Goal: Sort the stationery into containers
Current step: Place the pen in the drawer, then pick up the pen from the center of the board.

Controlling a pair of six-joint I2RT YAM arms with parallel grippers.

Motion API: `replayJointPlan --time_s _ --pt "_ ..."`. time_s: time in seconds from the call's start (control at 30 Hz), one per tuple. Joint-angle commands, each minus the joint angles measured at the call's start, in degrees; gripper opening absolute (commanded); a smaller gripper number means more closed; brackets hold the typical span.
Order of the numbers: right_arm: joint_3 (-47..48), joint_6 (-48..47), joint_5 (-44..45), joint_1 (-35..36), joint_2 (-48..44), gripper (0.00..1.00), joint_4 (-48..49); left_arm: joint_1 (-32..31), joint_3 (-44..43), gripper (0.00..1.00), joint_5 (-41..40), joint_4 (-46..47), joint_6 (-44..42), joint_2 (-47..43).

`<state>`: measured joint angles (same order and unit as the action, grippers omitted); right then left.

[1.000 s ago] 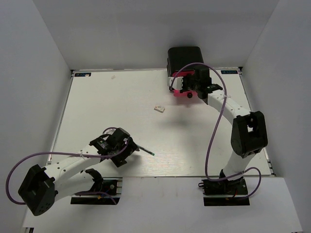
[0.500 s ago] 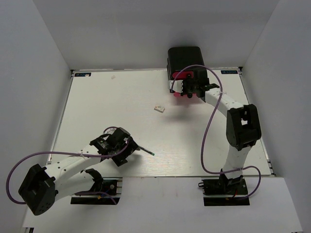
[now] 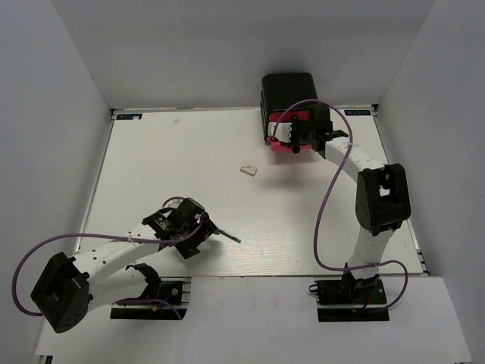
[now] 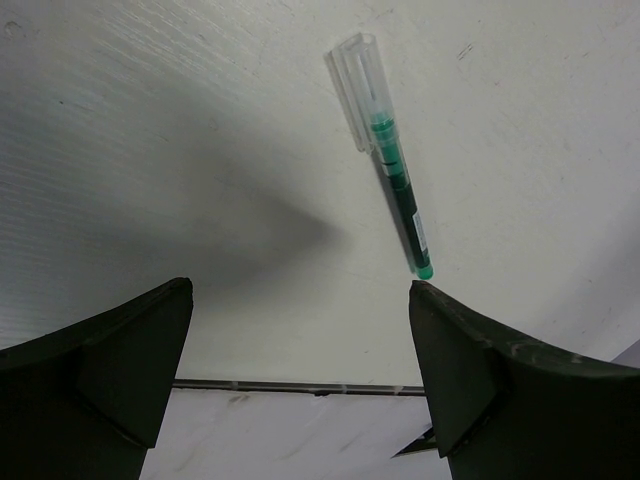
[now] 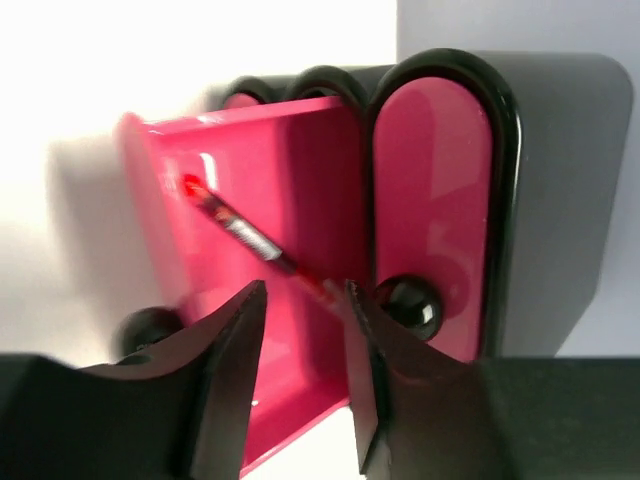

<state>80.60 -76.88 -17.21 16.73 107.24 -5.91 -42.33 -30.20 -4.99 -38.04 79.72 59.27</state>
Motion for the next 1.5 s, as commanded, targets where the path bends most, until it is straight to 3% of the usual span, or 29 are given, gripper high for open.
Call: replayJointPlan --time_s 0.0,0.03,0.17,0.23,0.27,0.43,0.57,0.73,0.83,1.07,1.2,1.3,1.37,1.47 --pt "-2.5 6.1 -5.8 0.1 -10.0 0.41 1.6 -0.3 -2.8 0.96 0.5 1.2 -0.4 0.7" --pt "-4.6 8.3 -6.3 0.2 -11.6 0.39 2.2 -0.3 -2.9 0.95 0.5 1.8 -0.4 2.4" --pt "-14.3 27.1 -8.9 0.3 -24.4 0.00 3.0 -0.8 -5.7 0.80 0.5 3.1 -0.4 7.7" --pt "-17.6 32.5 -10.5 0.2 -27.7 0.00 2.9 -0.8 -7.0 0.76 1.0 2.2 -0.4 10.4" --pt "-22.9 40.2 -12.9 0.1 -32.7 0.00 2.3 -0.8 -8.5 0.74 1.0 1.3 -0.4 11.9" --pt "-37.4 52.6 -19.6 0.2 -46.5 0.00 7.6 -1.4 -13.3 0.72 1.6 -0.6 0.9 19.6" --pt "-42.7 56.0 -20.5 0.2 -54.7 0.07 9.4 -1.4 -16.3 0.74 1.0 -2.0 2.7 23.3" --pt "-47.3 55.2 -18.4 0.1 -59.1 0.09 10.7 -1.4 -18.3 0.71 1.0 -3.3 4.6 27.2" --pt "-47.6 54.5 -18.2 0.1 -60.8 0.09 9.8 -1.4 -19.4 0.60 1.0 -4.4 5.8 29.9" --pt "-47.7 53.9 -16.5 0.1 -64.2 0.09 8.7 -1.4 -20.5 0.47 -0.3 -5.6 6.3 33.8" --pt "-48.2 53.2 -15.8 0.2 -65.1 0.09 7.8 -1.4 -21.6 0.26 -0.8 -5.6 6.3 35.1" --pt "-48.3 52.6 -15.7 0.1 -65.4 0.12 7.2 -1.4 -24.4 0.21 -0.8 -5.6 5.5 36.5" --pt "-48.3 52.3 -14.6 0.1 -65.7 0.17 7.1 -1.4 -26.5 0.21 -1.6 -5.6 2.8 36.5" --pt "-48.3 53.3 -9.8 0.0 -65.6 0.49 7.8 -1.9 -31.6 0.14 -3.4 -4.0 -3.8 34.9"
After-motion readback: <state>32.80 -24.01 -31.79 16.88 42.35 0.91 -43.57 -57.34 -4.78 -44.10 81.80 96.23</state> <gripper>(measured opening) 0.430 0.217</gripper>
